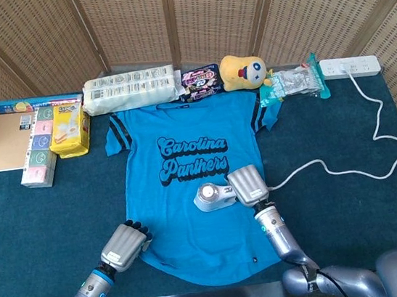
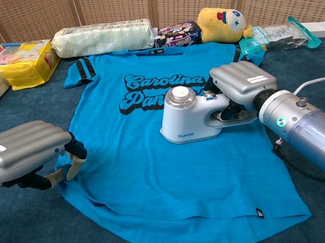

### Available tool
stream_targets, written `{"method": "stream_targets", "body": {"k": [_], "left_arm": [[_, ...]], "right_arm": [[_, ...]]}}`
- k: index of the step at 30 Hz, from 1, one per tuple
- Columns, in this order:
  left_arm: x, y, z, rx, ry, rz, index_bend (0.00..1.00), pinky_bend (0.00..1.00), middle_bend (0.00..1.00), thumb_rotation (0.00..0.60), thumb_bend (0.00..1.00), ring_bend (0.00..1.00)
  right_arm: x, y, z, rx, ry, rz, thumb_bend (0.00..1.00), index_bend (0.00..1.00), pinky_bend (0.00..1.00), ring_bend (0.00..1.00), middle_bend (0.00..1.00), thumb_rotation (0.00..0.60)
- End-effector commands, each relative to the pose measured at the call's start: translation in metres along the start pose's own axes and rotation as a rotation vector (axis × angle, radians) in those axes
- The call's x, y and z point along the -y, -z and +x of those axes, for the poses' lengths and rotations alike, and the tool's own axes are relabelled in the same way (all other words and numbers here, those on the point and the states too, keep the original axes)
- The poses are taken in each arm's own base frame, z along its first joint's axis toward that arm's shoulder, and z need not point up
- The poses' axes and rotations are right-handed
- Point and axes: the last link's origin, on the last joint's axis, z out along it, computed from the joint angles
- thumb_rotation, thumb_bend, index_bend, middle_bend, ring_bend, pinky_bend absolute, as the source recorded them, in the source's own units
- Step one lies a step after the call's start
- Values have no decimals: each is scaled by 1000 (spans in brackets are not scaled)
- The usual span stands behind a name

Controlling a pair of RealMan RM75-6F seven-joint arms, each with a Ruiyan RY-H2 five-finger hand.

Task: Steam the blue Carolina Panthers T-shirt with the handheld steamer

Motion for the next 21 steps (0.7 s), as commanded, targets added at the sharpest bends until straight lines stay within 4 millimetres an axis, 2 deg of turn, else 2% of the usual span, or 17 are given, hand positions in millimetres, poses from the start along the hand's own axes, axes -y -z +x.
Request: {"method": "stream_targets", "body": {"k": [1, 9, 21], "left_arm": [[0, 0, 0, -1, 0, 1, 641, 375, 521, 600, 554, 395], [-1, -1, 0, 0, -1, -2, 641, 375, 521, 600, 554, 395], [-7, -4, -1, 4, -7, -17, 641, 375, 521, 600, 554, 395]], "right_arm": [[2, 0, 0, 0, 2, 7, 331, 716, 712, 757, 734, 600], [-11, 2, 2, -15, 47, -8, 331, 715, 711, 757, 734, 600], [-56, 8, 7, -16, 101, -101, 331, 716, 708, 757, 733, 600]]}}
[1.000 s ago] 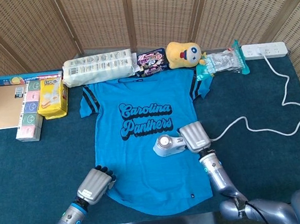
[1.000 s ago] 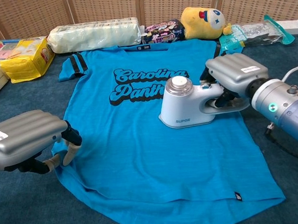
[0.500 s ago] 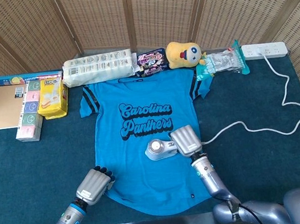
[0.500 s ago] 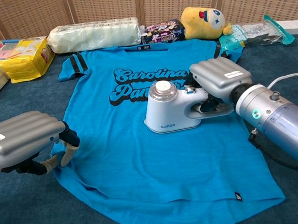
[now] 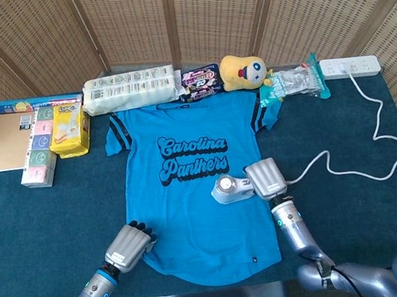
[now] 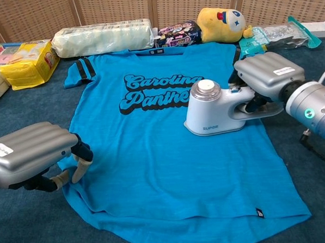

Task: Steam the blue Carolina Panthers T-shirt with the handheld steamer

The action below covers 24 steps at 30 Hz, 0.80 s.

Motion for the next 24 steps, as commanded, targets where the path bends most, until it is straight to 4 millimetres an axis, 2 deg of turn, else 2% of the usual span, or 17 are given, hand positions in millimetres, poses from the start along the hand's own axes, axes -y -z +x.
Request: {"method": "stream_targets", "body": {"k": [1, 5, 24], "left_arm": [[0, 0, 0, 1, -2, 1, 641, 375, 521, 600, 554, 395], [0, 1, 0, 2, -5, 4, 641, 375, 521, 600, 553, 394], [4, 4, 2, -2, 0, 14, 641, 375, 521, 600, 554, 395]], "right_arm": [[-7, 0, -2, 5, 5, -15, 331, 716, 709, 757, 733, 600], [-3, -1, -1, 3, -4, -4, 331, 716, 708, 757, 733, 600], [39, -4, -3, 16, -35, 68, 330, 716, 710, 757, 733, 600]]}}
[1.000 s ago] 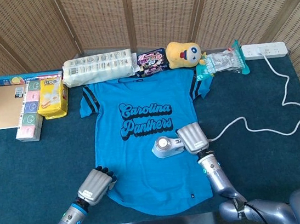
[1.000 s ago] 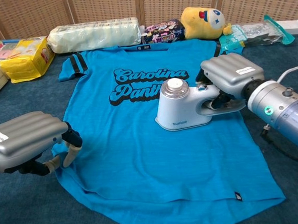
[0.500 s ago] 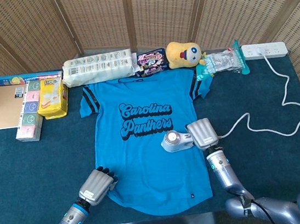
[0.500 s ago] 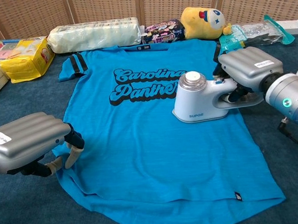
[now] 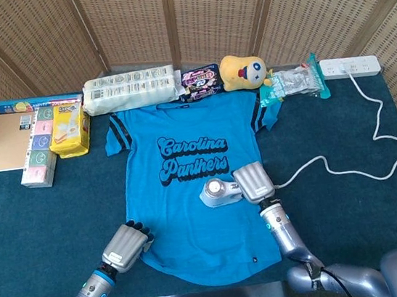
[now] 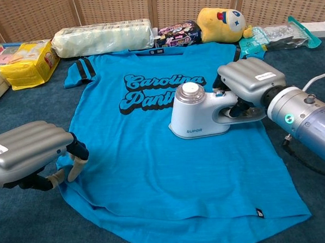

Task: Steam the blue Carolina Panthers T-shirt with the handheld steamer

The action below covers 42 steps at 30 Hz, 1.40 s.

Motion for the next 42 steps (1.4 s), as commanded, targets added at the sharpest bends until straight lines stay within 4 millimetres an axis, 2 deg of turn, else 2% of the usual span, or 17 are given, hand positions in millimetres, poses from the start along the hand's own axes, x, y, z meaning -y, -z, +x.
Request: {"method": "stream_targets", "body": {"k": [1, 6, 16, 22, 29, 32, 42], "left_arm": [[0, 0, 0, 0, 0, 0, 641, 375, 521, 600, 554, 395], [1, 1, 0, -1, 1, 1, 641, 375, 521, 600, 554, 395], [-1, 0, 0, -2, 0, -6, 642, 375, 521, 600, 553, 395], [-2, -1, -1, -1, 0, -8, 642, 375, 521, 600, 554, 394], [-1, -2, -1, -1, 0, -4, 641, 375, 521, 600, 554, 395], [-1, -1, -1, 1, -1, -5, 642, 375, 521, 600, 554, 395], [-2, -2, -1, 3, -1, -5, 642, 375, 521, 600, 553, 395]], "right_arm": [[4, 0, 0, -1, -1, 11, 331, 716, 710, 757, 733, 600], [6, 1, 1, -5, 4, 19, 330, 716, 710, 757, 734, 600], [-8, 4, 3, -12, 43, 2, 330, 716, 710, 757, 733, 600], [-30, 6, 6, -26, 96, -26, 331, 716, 710, 757, 733, 600], [-44, 6, 7, -26, 112, -54, 331, 716, 709, 757, 733, 600], [-58, 5, 10, -35, 117, -95, 331, 716, 710, 757, 734, 600], [-94, -7, 34, -105, 24, -251, 331, 716, 718, 757, 734, 600]]}}
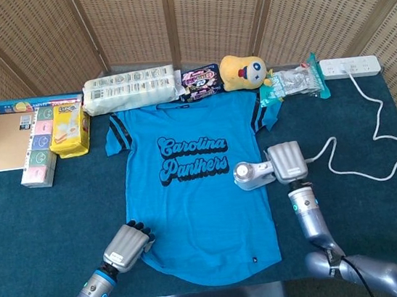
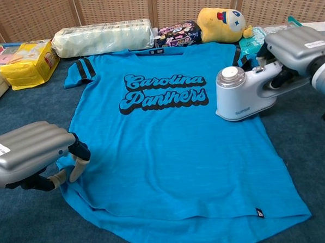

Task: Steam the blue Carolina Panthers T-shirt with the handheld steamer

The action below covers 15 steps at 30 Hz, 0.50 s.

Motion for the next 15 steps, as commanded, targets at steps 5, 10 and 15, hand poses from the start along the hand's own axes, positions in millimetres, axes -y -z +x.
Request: {"method": "stream_targets", "body": {"k": [5, 10, 15], "left_arm": [[-2, 0, -1, 5, 1, 0, 642, 376, 521, 600, 553, 395], [-2, 0, -1, 7, 0, 3, 641, 375, 521, 600, 554, 395], [-4, -1, -1, 10, -3, 5, 641, 376, 521, 600, 554, 395]], "right_arm": [[-30, -20, 13, -34, -30, -121, 331, 716, 718, 757, 734, 600], [-45, -29, 14, -37, -45, -180, 331, 715, 719, 757, 734, 600], [-61, -43, 14, -47, -73, -260, 330, 715, 720, 757, 734, 600]]}}
